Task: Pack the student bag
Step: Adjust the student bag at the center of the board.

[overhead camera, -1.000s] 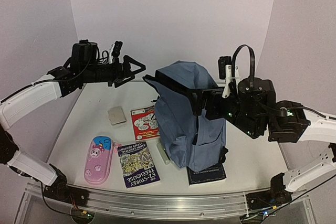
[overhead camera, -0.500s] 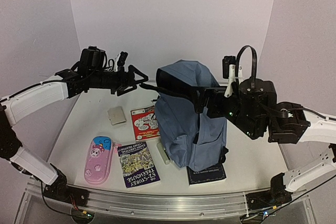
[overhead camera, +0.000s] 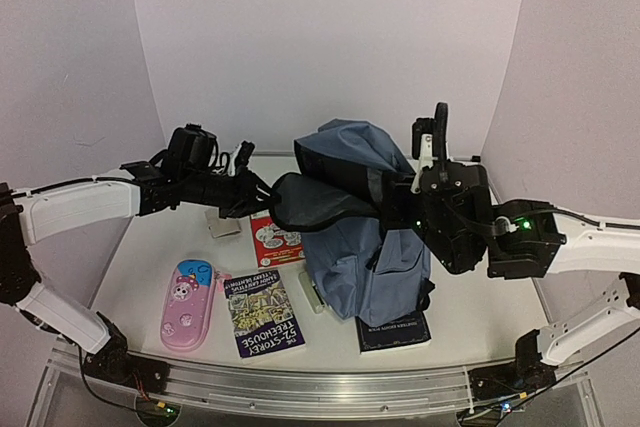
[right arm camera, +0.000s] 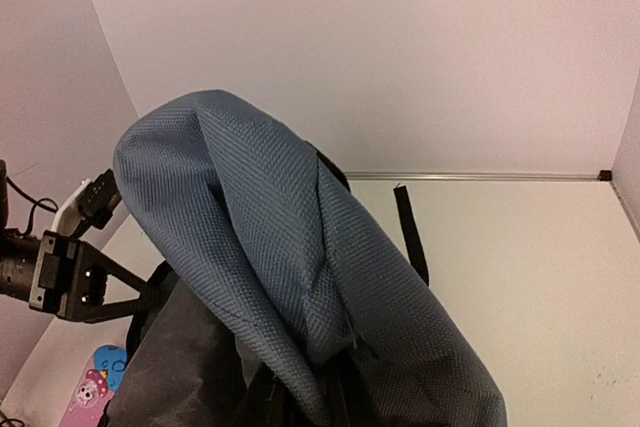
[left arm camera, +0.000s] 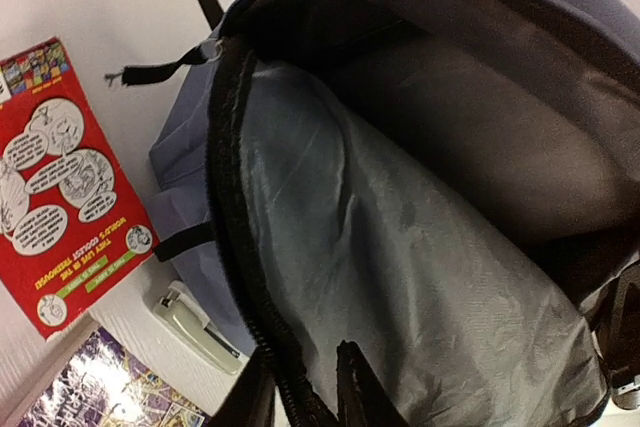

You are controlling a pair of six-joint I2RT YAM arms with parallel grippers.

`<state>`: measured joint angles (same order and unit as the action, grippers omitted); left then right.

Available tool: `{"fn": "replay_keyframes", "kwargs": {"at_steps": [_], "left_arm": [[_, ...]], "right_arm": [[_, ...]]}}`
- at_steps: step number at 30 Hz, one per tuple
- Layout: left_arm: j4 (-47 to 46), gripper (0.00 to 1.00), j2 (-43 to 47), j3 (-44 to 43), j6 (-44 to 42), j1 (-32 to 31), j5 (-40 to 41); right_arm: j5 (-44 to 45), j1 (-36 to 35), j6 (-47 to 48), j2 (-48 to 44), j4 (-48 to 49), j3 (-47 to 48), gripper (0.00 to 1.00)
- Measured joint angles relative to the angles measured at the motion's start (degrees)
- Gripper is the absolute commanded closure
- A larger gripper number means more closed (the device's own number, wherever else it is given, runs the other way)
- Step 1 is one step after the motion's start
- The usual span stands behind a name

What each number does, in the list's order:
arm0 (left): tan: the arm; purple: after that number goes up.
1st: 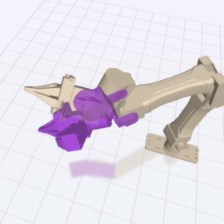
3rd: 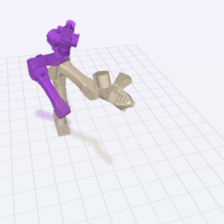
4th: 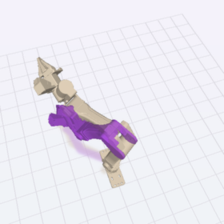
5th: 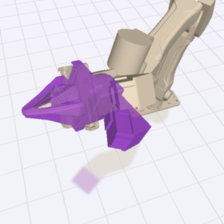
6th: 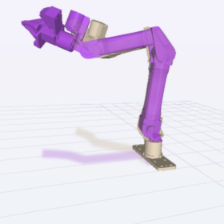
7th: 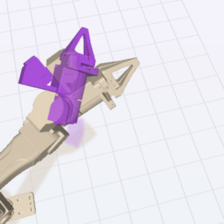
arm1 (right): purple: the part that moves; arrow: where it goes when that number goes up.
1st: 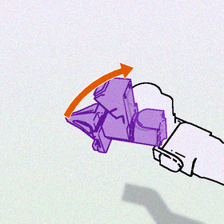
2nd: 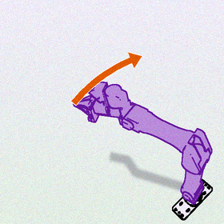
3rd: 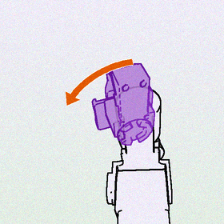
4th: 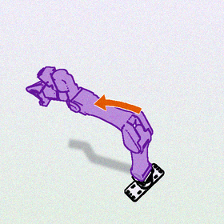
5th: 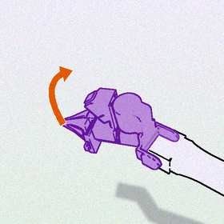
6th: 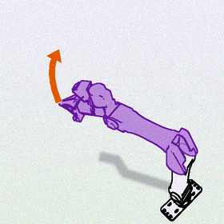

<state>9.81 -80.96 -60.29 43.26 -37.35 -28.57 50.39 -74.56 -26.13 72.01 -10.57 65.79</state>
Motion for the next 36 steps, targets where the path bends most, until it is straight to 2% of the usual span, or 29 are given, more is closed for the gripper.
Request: {"fn": "replay_keyframes", "kwargs": {"at_steps": [4,10,18,27,32,36], "left_arm": [[-1.43,0.99,0.04,3.20,1.77,0.00,1.26],[-5.51,1.00,-1.88,4.50,3.73,-0.31,1.46],[-7.42,1.00,-6.63,3.22,1.41,-0.66,4.82],[-11.63,1.00,-14.79,-1.23,-1.75,-2.76,6.65],[-11.54,1.00,-17.49,-3.09,-5.63,-5.87,12.34],[-7.76,1.00,-19.71,-6.70,-9.71,-10.37,21.31]], "right_arm": [[4.25,0.36,-1.74,0.00,-0.01,0.21,1.00],[3.95,5.55,0.61,0.09,2.44,0.85,1.00],[-9.44,19.58,11.63,0.53,16.07,-1.57,1.00],[-28.56,34.18,19.17,7.01,27.29,-1.27,1.00],[-36.98,41.43,18.65,10.80,31.08,-1.27,1.00],[-42.90,47.66,16.51,13.54,33.32,-1.27,1.00]]}}
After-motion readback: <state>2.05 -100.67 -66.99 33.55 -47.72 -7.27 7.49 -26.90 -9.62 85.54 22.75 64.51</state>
